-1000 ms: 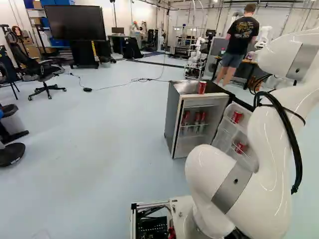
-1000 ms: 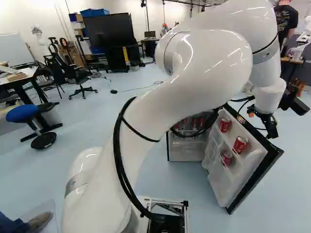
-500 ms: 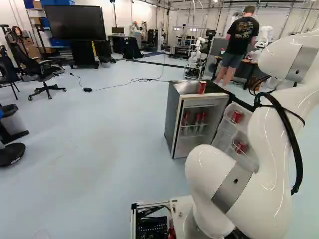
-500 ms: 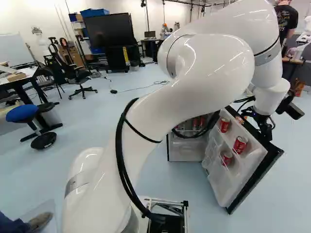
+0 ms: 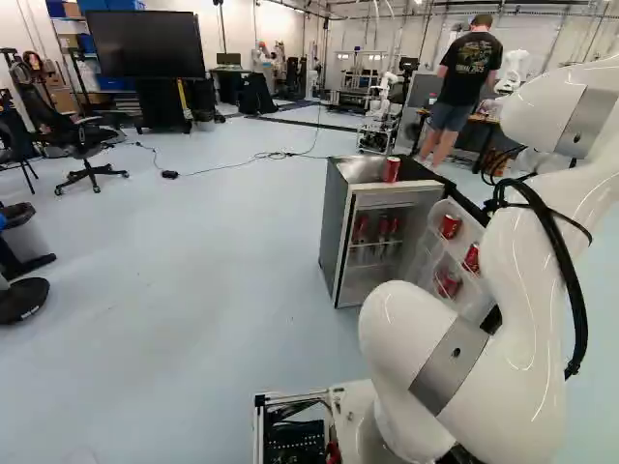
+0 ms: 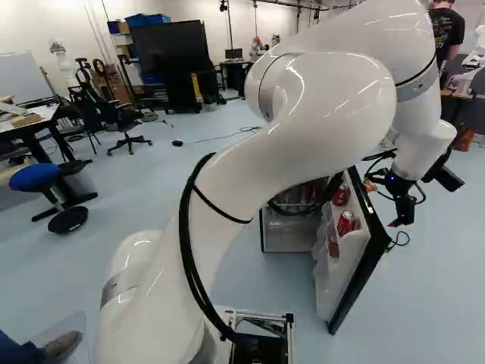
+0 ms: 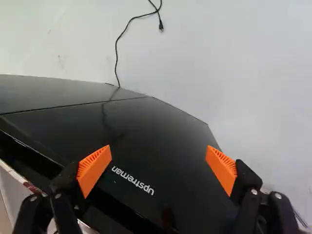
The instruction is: Grab a drink from the fridge
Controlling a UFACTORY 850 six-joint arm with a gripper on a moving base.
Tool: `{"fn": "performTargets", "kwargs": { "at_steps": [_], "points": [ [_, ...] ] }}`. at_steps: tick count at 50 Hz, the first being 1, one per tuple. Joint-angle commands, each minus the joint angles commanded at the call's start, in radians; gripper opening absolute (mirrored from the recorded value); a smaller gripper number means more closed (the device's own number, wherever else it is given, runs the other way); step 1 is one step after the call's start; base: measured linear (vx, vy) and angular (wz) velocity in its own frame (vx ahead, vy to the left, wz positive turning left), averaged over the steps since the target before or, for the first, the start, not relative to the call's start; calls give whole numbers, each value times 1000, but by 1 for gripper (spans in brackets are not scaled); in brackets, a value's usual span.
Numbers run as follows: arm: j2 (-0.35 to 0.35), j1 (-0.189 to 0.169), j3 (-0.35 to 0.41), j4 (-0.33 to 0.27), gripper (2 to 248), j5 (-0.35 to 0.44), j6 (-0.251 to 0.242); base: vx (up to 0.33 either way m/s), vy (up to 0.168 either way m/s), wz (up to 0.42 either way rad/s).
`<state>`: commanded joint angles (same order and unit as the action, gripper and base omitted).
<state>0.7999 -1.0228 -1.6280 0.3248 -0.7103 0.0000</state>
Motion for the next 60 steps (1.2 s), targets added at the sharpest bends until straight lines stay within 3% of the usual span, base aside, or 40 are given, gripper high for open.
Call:
{"fn": "performTargets", "kwargs": {
  "at_steps": [15,60],
  "points": [
    [0,0,0,-20,247,-102,0,0,0,0],
    [-39,0,16,-21,247,-110,0,0,0,0]
  ]
}}
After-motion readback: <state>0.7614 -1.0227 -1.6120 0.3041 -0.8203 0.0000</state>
